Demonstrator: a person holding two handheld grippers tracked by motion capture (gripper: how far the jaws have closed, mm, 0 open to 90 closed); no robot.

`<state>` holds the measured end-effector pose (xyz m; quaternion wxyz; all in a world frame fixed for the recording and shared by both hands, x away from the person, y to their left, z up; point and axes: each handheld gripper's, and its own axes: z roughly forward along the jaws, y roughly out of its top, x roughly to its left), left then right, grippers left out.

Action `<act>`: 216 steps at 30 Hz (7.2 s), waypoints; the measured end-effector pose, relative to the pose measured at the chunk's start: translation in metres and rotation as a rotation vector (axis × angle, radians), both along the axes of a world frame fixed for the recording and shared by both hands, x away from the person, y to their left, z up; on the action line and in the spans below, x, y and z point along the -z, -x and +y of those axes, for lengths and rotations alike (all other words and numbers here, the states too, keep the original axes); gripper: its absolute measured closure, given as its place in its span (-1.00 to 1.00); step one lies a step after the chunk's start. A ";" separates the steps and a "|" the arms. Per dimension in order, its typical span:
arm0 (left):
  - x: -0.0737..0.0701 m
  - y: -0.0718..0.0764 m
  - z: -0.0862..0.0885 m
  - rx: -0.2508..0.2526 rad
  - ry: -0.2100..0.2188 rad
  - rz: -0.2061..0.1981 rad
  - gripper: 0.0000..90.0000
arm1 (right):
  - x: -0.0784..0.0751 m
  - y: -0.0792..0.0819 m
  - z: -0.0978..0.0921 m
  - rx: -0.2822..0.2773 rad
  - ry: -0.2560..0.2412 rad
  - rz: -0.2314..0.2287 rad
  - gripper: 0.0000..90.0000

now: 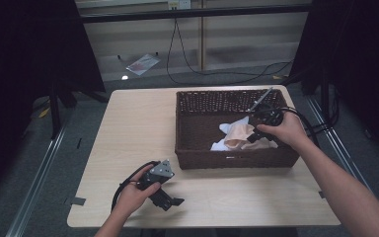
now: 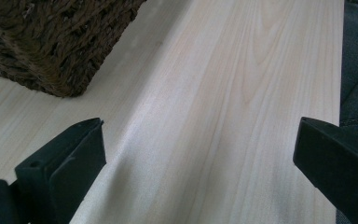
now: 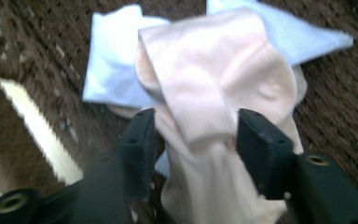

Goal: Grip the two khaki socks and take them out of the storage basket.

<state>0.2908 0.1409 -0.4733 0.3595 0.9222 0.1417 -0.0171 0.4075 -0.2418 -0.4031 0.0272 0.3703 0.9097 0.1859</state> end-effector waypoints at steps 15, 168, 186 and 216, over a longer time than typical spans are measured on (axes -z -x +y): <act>-0.001 -0.001 0.003 -0.010 0.004 0.002 -0.96 | 0.009 -0.012 0.018 0.037 0.056 -0.034 0.90; -0.001 0.001 0.000 0.000 -0.009 -0.005 -0.96 | -0.087 0.025 -0.048 -0.004 -0.091 0.072 0.86; -0.002 0.001 0.000 0.001 -0.008 -0.004 -0.96 | -0.121 0.037 -0.045 -0.044 -0.106 0.050 0.86; -0.001 0.001 -0.002 -0.003 -0.007 0.003 -0.96 | -0.116 0.082 -0.042 -0.182 -0.160 0.044 0.85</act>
